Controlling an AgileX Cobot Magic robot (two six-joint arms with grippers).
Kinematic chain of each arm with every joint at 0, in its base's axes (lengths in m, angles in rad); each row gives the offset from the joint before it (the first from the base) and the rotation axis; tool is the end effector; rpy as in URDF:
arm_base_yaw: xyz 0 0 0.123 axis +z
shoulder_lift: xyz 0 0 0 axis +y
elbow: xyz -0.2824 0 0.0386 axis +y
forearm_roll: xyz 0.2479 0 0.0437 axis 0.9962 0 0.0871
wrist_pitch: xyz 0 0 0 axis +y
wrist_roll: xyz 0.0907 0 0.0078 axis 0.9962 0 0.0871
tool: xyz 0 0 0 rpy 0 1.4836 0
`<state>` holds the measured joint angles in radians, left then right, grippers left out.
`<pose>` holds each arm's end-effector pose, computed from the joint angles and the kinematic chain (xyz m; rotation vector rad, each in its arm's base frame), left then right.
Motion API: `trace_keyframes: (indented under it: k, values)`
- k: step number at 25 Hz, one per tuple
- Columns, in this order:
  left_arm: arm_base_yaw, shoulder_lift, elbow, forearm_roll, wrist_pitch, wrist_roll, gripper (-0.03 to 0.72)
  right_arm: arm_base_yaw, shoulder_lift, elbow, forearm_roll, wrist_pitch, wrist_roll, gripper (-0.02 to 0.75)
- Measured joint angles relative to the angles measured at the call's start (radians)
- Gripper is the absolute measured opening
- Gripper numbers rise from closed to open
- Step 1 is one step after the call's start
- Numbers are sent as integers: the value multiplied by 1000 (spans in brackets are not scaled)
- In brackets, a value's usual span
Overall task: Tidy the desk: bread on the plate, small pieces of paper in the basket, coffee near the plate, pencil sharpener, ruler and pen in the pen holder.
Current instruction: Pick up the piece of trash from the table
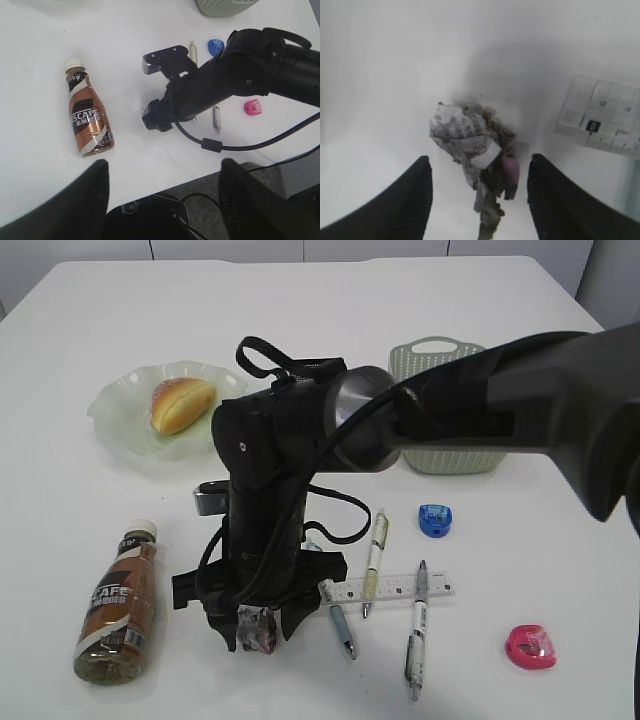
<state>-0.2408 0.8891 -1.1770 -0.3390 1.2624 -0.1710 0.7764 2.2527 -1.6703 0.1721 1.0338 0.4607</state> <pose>0.1222 -0.0597 0.4128 0.1015 2.4768 -0.6208 0.3068 0.3202 0.1281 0.3544 -3.0601 -0.2255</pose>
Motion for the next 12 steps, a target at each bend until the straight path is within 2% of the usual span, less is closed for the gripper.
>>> trace_keyframes:
  k: [5,12]
  values:
    - [0,0,0,0,0,0,498,0,0,0,0,-15,0,385]
    - [0,0,0,0,0,0,498,0,10,0,-43,-22,-2,130]
